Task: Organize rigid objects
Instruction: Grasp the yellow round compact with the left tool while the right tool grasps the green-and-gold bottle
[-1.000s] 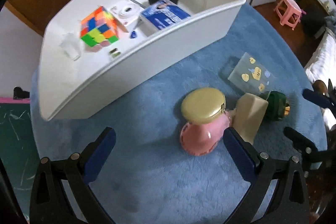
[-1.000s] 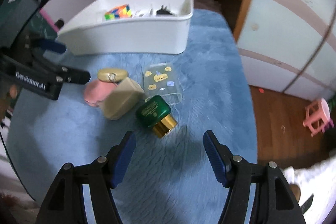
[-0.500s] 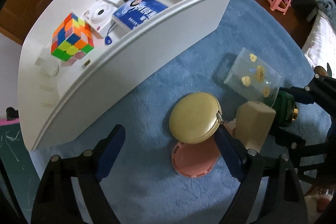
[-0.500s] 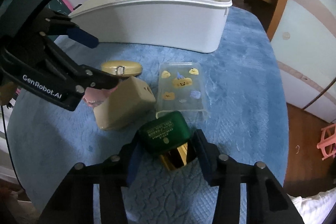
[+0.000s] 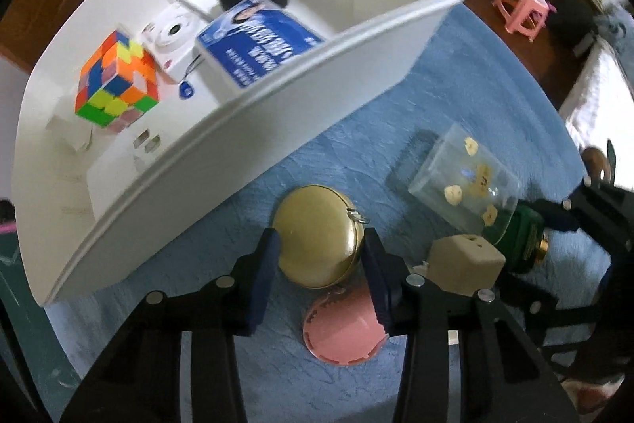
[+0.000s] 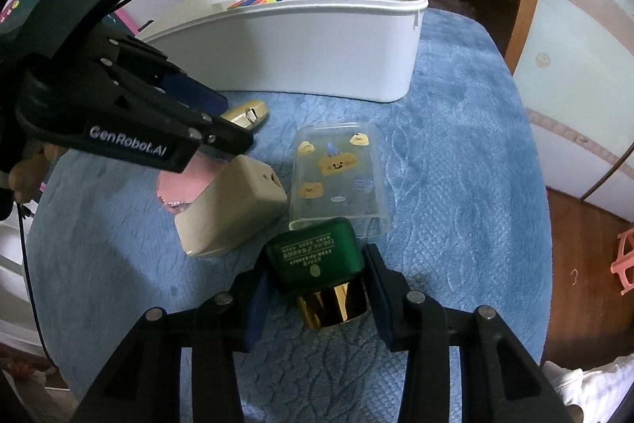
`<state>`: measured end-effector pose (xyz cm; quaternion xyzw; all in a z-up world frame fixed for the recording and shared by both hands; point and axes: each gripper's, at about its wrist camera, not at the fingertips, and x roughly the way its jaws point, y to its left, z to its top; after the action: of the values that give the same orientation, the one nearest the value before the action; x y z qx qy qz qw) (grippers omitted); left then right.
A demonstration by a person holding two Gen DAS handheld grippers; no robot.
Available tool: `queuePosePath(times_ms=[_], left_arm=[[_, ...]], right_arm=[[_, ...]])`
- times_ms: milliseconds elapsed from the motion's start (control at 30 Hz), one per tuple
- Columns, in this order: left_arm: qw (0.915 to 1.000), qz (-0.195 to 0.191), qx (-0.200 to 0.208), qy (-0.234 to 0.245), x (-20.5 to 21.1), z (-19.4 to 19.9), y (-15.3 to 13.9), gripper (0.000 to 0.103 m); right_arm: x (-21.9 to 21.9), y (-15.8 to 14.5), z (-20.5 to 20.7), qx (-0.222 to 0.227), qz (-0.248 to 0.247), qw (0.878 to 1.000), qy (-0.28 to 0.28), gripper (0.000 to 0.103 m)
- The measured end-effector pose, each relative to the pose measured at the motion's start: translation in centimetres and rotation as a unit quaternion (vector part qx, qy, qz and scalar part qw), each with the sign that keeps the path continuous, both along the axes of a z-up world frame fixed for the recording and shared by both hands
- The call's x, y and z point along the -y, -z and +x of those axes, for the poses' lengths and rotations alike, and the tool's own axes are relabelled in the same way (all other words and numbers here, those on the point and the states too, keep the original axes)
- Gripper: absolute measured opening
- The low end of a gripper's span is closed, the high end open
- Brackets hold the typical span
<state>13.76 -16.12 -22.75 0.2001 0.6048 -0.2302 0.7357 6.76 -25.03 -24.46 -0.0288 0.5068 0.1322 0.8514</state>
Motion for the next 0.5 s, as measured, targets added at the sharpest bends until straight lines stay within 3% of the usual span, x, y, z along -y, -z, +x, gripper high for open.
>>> queuePosePath(times_ms=[267, 500], left_arm=[[0.9966, -0.041, 0.000, -0.071, -3.0, 0.6, -2.0, 0.022], [0.9917, -0.036, -0.007, -0.123, -6.9, 0.1, -2.2, 0.020]], right_arm=[[0.1, -0.3, -0.6, -0.003, -0.003, 1.000, 0.016, 0.043], [0.9, -0.3, -1.6, -0.017, 0.004, 1.000, 0.022, 0.043]])
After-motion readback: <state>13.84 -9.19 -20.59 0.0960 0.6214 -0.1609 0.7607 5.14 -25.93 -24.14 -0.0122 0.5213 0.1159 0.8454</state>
